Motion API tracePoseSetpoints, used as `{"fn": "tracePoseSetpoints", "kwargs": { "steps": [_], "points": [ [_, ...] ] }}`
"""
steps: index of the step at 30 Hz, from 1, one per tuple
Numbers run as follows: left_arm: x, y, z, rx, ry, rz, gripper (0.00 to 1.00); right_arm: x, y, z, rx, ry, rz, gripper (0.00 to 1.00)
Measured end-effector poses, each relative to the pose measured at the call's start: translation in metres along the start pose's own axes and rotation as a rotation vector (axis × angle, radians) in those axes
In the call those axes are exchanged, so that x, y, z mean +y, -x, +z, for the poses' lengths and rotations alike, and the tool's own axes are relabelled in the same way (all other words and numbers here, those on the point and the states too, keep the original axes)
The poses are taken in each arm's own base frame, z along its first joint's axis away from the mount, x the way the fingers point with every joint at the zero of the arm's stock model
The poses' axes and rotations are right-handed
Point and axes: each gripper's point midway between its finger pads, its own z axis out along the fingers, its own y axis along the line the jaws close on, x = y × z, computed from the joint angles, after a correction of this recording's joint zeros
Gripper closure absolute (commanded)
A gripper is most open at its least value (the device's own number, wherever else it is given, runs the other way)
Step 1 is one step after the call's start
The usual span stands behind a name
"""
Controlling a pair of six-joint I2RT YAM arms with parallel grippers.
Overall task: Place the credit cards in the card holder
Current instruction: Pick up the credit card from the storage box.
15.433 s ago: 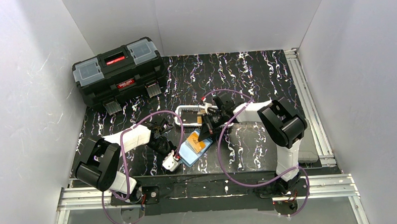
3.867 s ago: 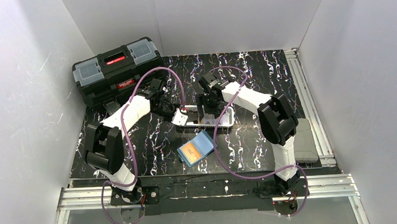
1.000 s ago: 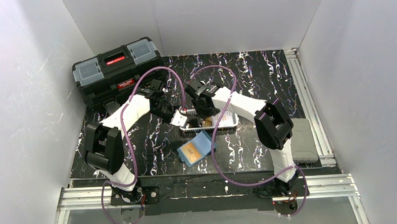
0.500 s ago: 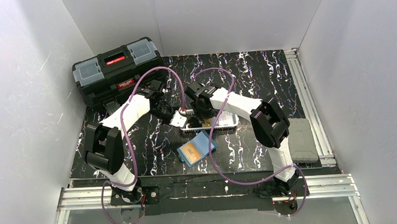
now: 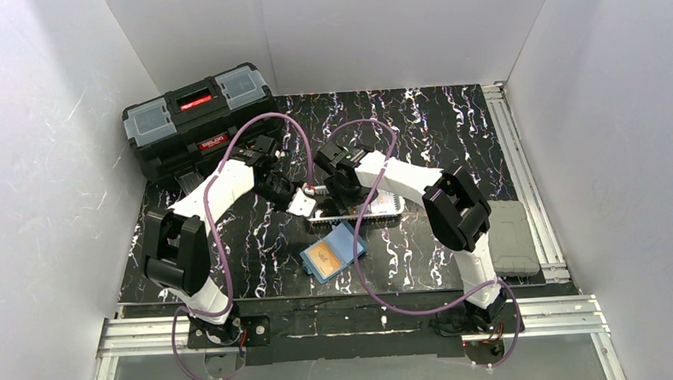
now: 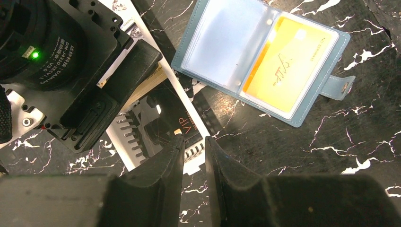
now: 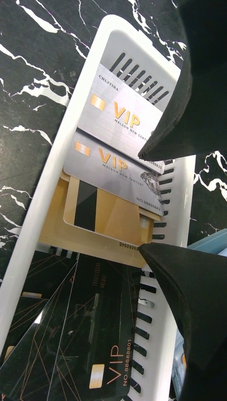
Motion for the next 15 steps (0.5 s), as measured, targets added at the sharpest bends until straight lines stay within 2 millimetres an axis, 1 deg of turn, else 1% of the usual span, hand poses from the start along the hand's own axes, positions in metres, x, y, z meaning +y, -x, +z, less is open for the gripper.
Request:
{"fn": "tracePoseSetpoints", "kwargs": {
  "steps": [3,7,11,15],
  "points": [
    [-0.0004,0.0003,-0.0002,0.000,-0.002,0.002,0.78,0.0021,-0.0018,-0.0005,0.001,0.001,-0.009,0.29],
    [-0.0020,0.0009,-0.0002,-0.002,-0.008,0.003,0.78,0.0040,-0.0034,-0.0039,-0.007,0.000,-0.024,0.35],
    [-0.0039,0.0013,-0.0001,-0.004,-0.014,0.000,0.79,0.0016,-0.0036,-0.0057,-0.013,-0.023,-0.031,0.41],
    [-0.0041,0.0013,-0.0001,-0.004,-0.015,0.000,0.79,-0.0024,-0.0064,-0.0053,-0.009,-0.044,-0.035,0.42]
  ]
}}
